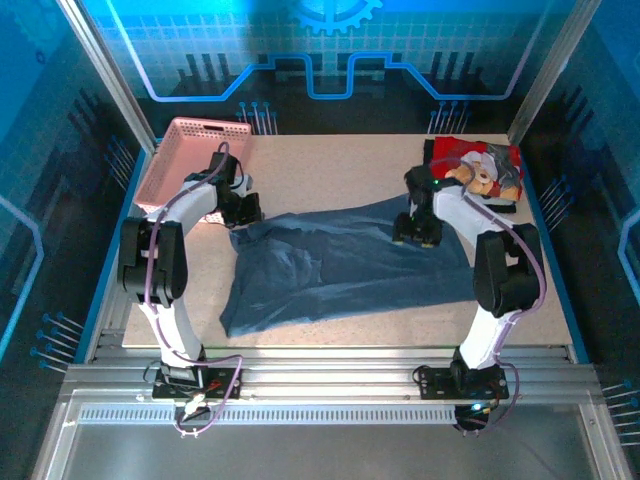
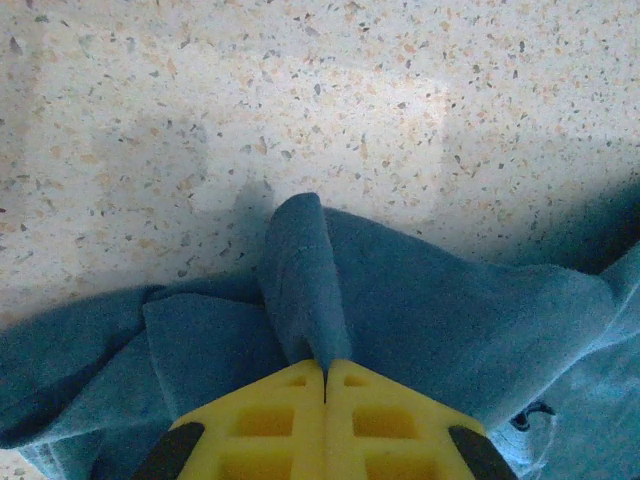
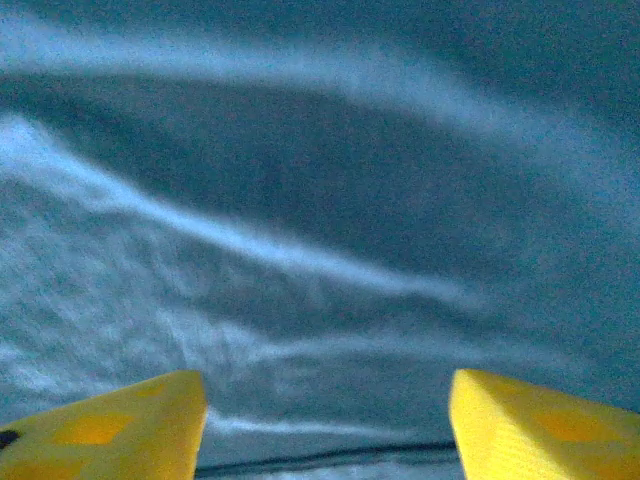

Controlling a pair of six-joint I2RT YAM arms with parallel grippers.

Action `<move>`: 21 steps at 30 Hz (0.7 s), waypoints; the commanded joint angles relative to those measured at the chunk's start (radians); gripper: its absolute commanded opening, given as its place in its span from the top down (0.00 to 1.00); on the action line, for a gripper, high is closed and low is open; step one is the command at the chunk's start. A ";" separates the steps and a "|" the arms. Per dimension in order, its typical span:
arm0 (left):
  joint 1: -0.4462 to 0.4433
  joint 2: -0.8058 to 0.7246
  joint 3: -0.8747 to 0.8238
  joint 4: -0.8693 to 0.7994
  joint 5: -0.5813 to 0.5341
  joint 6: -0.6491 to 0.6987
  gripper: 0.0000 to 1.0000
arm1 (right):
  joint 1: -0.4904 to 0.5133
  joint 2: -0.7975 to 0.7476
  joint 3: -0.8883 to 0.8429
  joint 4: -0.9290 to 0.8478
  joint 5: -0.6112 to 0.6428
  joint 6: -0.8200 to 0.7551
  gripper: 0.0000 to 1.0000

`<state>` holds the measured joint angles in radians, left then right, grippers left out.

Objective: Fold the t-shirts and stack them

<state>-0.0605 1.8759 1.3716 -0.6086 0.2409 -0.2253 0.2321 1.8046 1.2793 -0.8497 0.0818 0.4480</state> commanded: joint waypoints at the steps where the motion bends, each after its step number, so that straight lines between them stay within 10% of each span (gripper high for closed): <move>1: 0.018 -0.055 -0.021 -0.037 -0.005 0.033 1.00 | 0.050 -0.022 -0.112 0.053 -0.083 0.127 0.37; 21: 0.071 -0.034 0.026 -0.091 -0.031 0.138 1.00 | 0.331 -0.020 -0.166 -0.011 -0.319 0.370 0.48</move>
<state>0.0048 1.8225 1.3533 -0.6765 0.2150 -0.1234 0.5358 1.8000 1.1030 -0.8219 -0.1654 0.7662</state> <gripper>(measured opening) 0.053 0.525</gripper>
